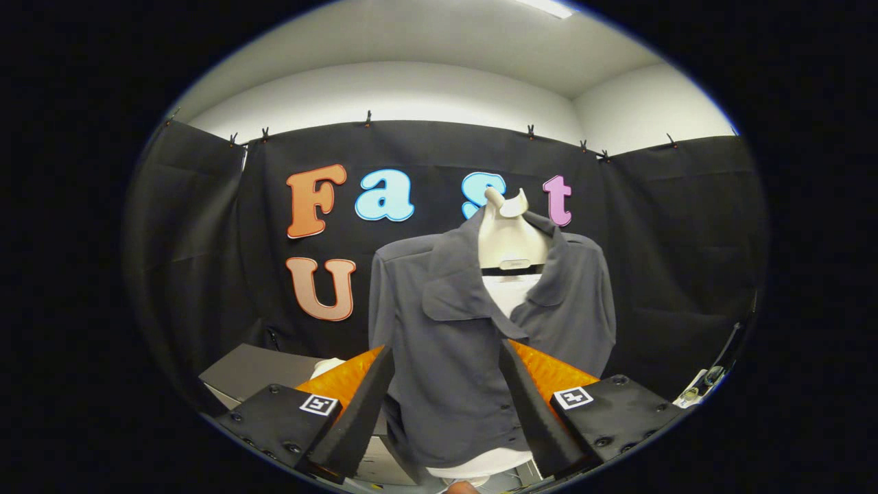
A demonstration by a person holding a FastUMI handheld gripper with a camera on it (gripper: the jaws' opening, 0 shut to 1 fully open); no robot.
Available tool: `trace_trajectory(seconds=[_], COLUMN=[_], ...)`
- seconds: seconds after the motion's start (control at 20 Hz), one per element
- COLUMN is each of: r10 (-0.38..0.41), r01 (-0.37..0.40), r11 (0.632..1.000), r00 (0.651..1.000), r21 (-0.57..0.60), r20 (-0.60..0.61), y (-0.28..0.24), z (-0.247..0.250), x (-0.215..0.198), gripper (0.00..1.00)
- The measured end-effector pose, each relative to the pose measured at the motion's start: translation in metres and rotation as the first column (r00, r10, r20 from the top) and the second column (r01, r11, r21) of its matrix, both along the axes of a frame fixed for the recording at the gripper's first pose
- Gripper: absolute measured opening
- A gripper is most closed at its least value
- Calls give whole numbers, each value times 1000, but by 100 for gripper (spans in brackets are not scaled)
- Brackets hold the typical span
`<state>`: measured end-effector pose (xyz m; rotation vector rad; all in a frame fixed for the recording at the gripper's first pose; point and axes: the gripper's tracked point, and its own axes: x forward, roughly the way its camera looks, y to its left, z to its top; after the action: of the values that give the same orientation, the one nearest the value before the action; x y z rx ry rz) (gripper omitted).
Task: Iron the clothes twice with a garment steamer, once on the left side and once on the right side.
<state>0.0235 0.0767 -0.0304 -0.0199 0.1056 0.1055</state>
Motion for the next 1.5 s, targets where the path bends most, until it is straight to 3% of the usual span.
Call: trace_trajectory(seconds=[0.4,0.75,1.05,1.5], r10=[129,258,261,182], r01=[-133,-279,-301,-261], r11=[990,958,951,963], r00=[987,938,900,820], r21=[-41,-65,-65,-71], r20=[-99,-232,-348,-543], y=[113,221,265,281], z=[-38,-101,-156,-240], x=[19,31,61,112], gripper=[98,98,99,99])
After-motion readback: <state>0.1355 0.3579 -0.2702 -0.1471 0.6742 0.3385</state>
